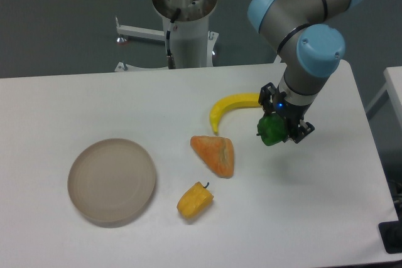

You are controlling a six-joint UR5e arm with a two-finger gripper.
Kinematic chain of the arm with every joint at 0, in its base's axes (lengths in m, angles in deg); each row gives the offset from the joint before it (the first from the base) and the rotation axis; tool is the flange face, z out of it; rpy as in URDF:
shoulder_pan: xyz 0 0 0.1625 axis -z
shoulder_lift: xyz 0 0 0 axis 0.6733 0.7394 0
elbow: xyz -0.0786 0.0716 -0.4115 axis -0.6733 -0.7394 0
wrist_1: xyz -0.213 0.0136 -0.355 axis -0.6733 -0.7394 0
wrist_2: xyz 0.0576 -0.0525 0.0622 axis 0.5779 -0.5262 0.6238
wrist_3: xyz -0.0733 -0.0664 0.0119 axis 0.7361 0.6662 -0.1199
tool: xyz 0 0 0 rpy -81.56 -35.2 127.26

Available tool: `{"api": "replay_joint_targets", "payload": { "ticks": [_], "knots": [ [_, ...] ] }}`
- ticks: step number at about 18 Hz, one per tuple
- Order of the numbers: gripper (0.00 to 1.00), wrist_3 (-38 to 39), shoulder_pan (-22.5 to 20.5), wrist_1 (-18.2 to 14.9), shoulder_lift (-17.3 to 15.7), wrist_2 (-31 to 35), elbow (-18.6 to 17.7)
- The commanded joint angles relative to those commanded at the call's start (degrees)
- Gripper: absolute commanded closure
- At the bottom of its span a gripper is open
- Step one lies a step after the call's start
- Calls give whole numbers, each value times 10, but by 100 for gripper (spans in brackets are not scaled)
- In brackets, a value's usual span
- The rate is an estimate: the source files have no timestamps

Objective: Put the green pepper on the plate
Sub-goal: 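Carry the grasped green pepper over to the beige plate and lower it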

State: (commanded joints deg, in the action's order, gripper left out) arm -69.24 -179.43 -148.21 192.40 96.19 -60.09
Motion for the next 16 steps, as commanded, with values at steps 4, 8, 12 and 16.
{"api": "replay_joint_targets", "payload": {
  "ticks": [4, 8, 12, 16],
  "knots": [
    [55, 3, 1, 0, 0, -2, 3],
    [54, 7, 15, -1, -21, -41, -11],
    [55, 51, 55, 0, -40, -46, -18],
    [55, 97, 109, 0, -41, -47, -18]
  ]
}}
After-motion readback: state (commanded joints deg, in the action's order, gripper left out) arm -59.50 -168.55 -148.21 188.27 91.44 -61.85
